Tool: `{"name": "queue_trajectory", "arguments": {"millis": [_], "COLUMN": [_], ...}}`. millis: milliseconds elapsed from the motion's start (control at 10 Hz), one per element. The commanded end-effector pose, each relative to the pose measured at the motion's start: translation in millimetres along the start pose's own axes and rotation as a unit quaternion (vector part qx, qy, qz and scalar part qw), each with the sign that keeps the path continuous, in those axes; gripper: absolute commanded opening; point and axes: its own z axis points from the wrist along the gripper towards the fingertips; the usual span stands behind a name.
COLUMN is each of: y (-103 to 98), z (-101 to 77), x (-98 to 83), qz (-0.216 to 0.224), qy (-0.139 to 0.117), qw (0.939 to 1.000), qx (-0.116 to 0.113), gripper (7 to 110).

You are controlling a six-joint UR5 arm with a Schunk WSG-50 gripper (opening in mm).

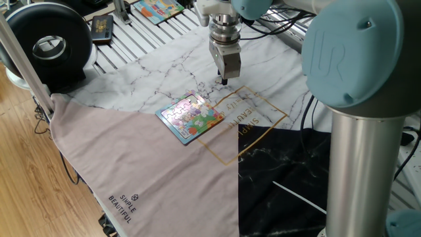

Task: Assemble one piece of a puzzle

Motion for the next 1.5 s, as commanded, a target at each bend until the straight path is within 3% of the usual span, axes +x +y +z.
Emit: {"name": "queue_trajectory", "arguments": {"millis": [0, 1100, 1200, 1400], "y": [0.2, -4.5, -5.2, -5.0], "z": [0.8, 2.4, 2.7, 2.5], "x": [-2.1, -2.8, -3.4, -4.0], "qz": [0.004, 0.009, 0.011, 0.012], "qy": [-0.004, -0.006, -0.007, -0.008], "qw": [1.0, 0.9999, 0.9999, 0.9999], "qx": [0.003, 0.009, 0.01, 0.009], "gripper": [44, 44, 22, 22]}}
